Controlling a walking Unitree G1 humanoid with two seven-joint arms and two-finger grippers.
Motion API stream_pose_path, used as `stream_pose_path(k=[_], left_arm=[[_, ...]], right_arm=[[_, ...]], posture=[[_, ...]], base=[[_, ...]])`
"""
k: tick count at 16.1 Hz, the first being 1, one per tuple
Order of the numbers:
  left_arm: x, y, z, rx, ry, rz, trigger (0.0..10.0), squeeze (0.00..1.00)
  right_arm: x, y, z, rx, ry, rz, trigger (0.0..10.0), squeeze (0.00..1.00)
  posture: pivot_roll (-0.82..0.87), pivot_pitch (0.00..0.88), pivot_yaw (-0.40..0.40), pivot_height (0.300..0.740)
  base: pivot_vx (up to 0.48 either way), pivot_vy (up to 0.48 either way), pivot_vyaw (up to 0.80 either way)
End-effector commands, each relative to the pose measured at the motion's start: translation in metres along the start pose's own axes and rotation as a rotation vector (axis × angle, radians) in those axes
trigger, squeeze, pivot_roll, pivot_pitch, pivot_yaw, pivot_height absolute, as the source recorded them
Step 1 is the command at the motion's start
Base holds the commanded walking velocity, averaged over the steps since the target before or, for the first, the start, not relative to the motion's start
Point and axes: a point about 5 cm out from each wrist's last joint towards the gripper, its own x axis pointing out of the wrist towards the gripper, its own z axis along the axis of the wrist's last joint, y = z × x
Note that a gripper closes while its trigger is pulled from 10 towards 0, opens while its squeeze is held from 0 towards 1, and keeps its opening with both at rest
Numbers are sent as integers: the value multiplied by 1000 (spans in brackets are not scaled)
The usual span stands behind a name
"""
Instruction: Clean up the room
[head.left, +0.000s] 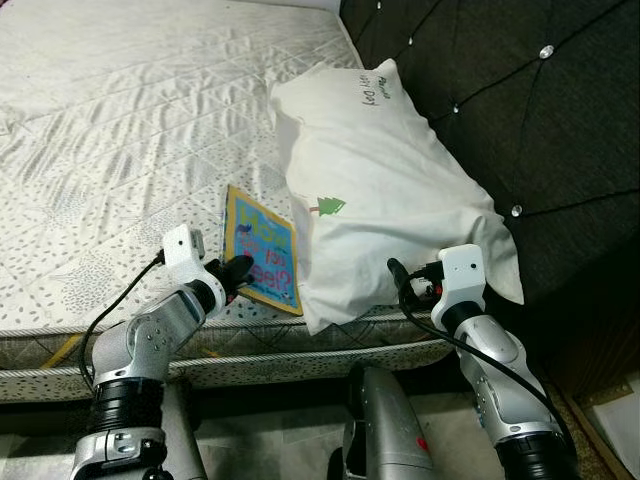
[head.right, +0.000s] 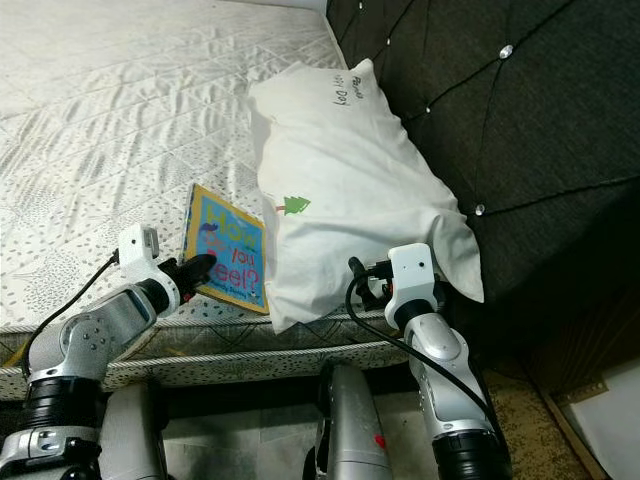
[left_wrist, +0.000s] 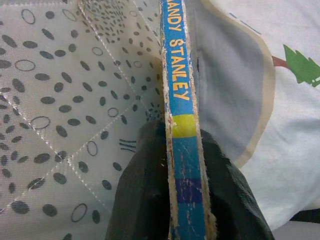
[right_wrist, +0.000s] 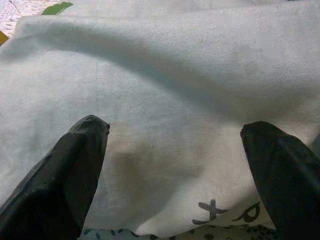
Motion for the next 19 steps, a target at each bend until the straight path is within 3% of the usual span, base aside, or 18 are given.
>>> stream_pose_path(k=[1,5,7,12,16,19], left_arm=[[4,0,-1,28,19,6,10000,1000],[4,11,7,82,-3,71,10000,1000],[3,28,17,157,-43,172,10000,1000],[-3,43,24,231,-40,238,10000,1000],[-8,59,12,320,12,309,10000,1000],[-8,59,-4,315,47,302,10000,1000]], right_arm=[[1,-5,2,-10,-4,-9,10000,0],[1,-5,2,-11,-2,-12,10000,0],[2,-6,0,-9,3,-13,10000,0],[3,-5,0,-9,6,-5,10000,0],[5,-3,-1,-4,8,-2,10000,0],[6,-2,-2,4,10,1,10000,0]], posture=[[-87,130,-172,522],[-89,127,-169,522],[-86,124,-172,522],[-81,122,-174,522],[-72,114,-167,522],[-66,113,-165,522]], base=[[0,0,0],[0,0,0],[0,0,0],[0,0,0],[0,0,0],[0,0,0]])
